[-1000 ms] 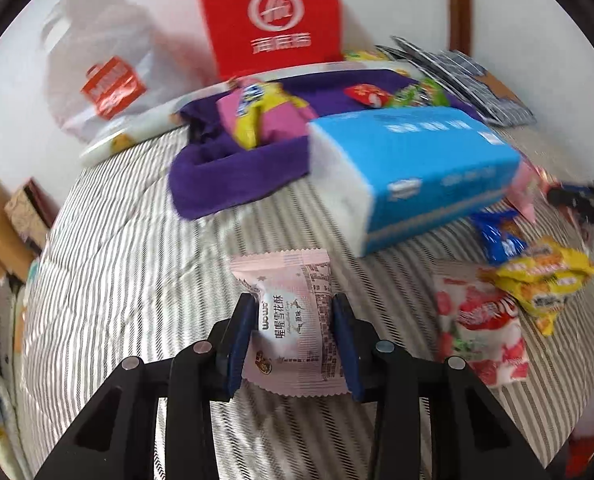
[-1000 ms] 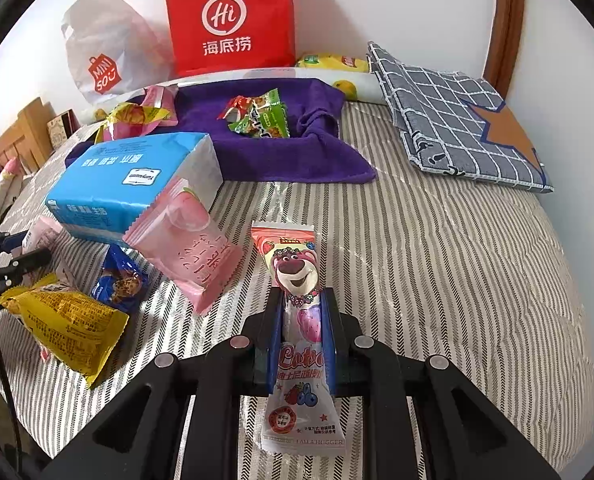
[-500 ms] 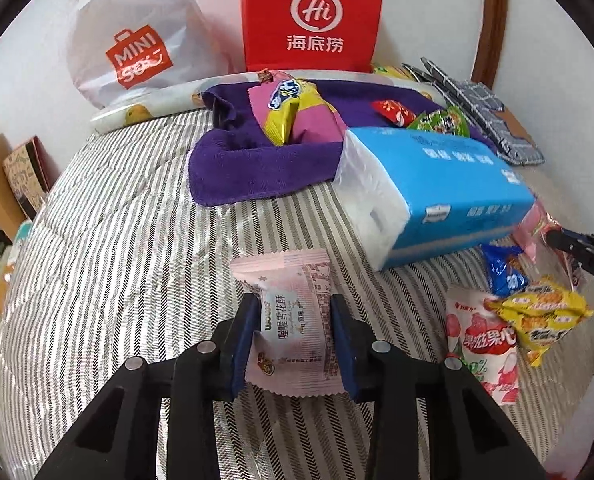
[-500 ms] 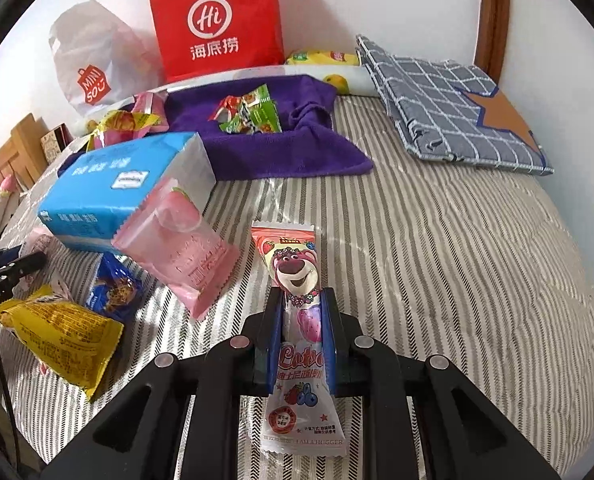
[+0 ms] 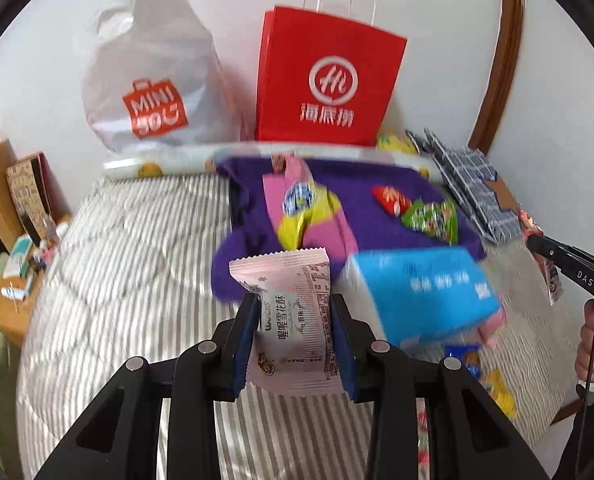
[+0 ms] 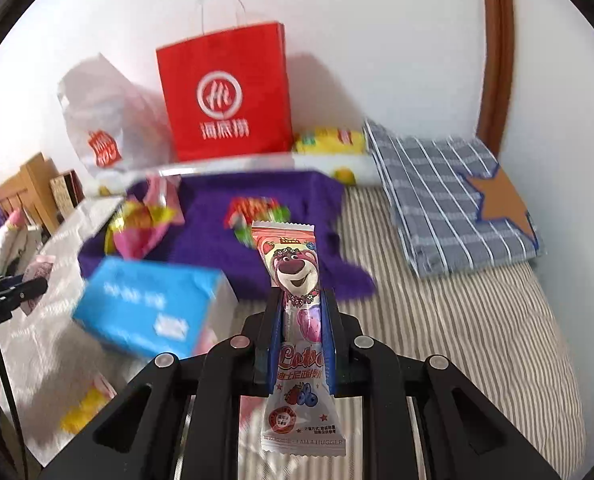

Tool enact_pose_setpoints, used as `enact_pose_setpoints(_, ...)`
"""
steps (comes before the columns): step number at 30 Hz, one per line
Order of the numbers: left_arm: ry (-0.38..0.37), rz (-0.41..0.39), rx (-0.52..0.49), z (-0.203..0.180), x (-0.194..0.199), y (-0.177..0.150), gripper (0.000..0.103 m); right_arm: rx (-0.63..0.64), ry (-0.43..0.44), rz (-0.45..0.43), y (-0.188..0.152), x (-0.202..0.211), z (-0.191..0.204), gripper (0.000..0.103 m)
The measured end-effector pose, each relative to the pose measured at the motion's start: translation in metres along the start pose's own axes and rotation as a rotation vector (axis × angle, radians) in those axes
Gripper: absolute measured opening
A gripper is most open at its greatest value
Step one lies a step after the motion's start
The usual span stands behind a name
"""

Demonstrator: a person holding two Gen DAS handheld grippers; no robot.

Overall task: Organize snacks
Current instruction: 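Carry both packets onto the purple towel and open both grippers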

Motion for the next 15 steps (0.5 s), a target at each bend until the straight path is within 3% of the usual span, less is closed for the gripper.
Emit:
enact_pose_setpoints(7, -0.01, -0.039, 0.033, -0.005, -0.014, 0.047, 0.034, -0.006, 0.053, -0.042, 0.043, -0.023, 0.02, 0.018)
enact_pose_setpoints(15, -0.016, -0.067, 0.046, -0.013, -0.041, 0.095, 0.034, -0.007, 0.082, -0.021, 0.087, -0.076, 0.029, 0.018)
Point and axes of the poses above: each gripper's, at about its wrist camera, not at the fingertips, and x roughly against the way its jaws point, z to its left, y to its top, the point moved 9 cm from there along -x, roughly the way its jaws point, and after that the axes turned 4 degrees about x, right-handed, at the moved point
